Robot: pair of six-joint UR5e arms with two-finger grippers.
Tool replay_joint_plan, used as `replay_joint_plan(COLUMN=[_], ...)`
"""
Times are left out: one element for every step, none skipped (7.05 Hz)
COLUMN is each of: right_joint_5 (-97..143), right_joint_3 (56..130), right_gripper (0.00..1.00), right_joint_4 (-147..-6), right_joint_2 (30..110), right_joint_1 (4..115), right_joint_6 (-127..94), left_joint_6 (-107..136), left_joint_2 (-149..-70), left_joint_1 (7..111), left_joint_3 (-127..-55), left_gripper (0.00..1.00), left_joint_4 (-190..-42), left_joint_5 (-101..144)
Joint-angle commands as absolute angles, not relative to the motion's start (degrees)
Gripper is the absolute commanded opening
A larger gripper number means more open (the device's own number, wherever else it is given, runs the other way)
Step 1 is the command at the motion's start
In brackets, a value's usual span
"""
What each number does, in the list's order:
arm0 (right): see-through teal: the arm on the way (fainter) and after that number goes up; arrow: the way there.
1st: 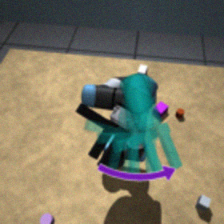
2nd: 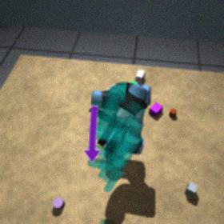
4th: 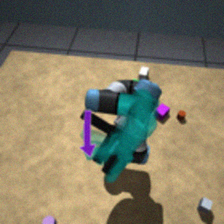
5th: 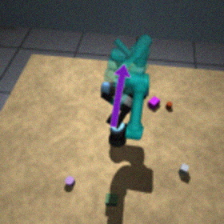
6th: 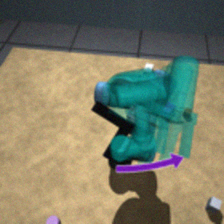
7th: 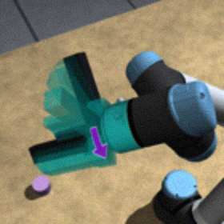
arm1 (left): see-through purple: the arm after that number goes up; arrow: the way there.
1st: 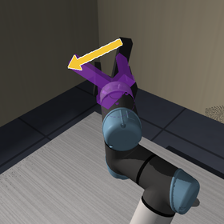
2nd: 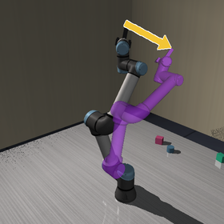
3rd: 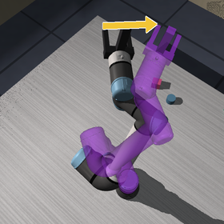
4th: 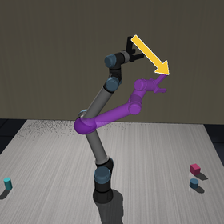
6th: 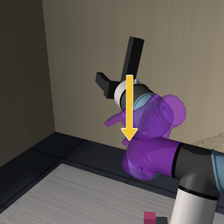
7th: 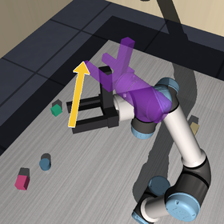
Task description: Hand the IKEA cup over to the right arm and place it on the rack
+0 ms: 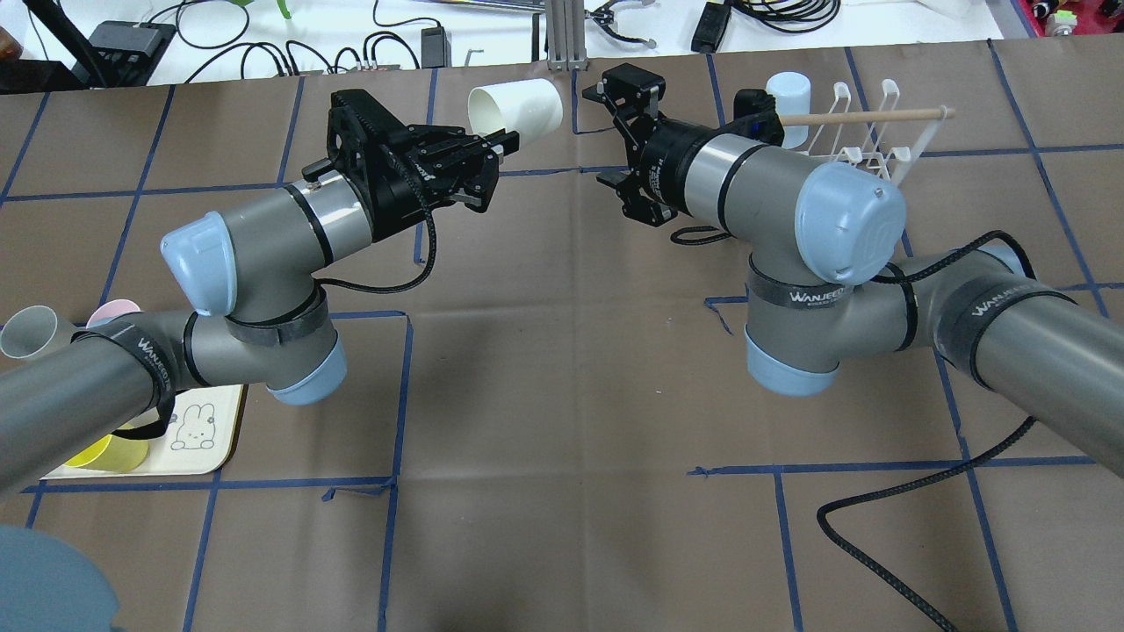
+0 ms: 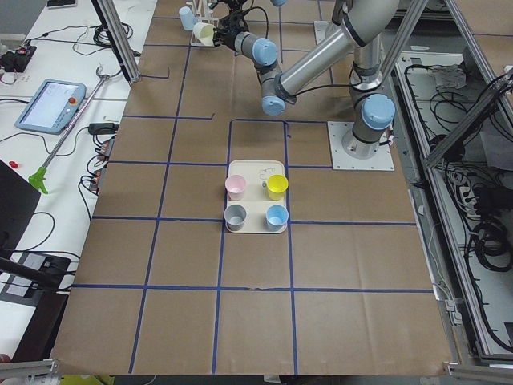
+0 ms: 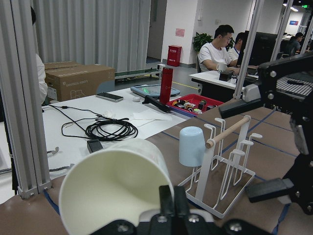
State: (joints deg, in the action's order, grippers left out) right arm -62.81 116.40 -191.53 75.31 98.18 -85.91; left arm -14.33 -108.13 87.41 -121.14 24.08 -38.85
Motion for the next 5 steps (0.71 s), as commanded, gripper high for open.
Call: replay_joint_plan(right_joint_5=[-61.97, -61.79, -61.79, -61.70, -61.79], right_joint_3=[112.26, 110.58, 109.17, 108.03, 106.89], right_gripper=[0.99, 0.99, 0.99, 0.99, 0.99], right_joint_4=[-191.86, -191.87, -191.78, -191.78, -191.69], right_joint_2=[71.04, 69.36, 68.82, 67.77, 66.89], right_joint_1=[99.92, 100.80, 101.16, 101.25, 101.60], right_joint_6=[-86.04, -86.13, -86.13, -86.22, -86.22], left_joint_6=[-14.33, -14.33, -14.24, -14.15, -14.06], left_joint_2=[-107.41, -107.32, -107.31, -107.31, -107.31], left_joint_1=[87.45, 87.45, 87.45, 87.45, 87.45], left_joint_3=[-122.69, -122.78, -122.70, -122.70, -122.70], left_gripper=[0.07, 0.07, 0.07, 0.07, 0.07], left_joint_4=[24.26, 24.34, 24.35, 24.35, 24.35], left_joint_5=[-38.93, -38.85, -38.85, -38.85, -38.93])
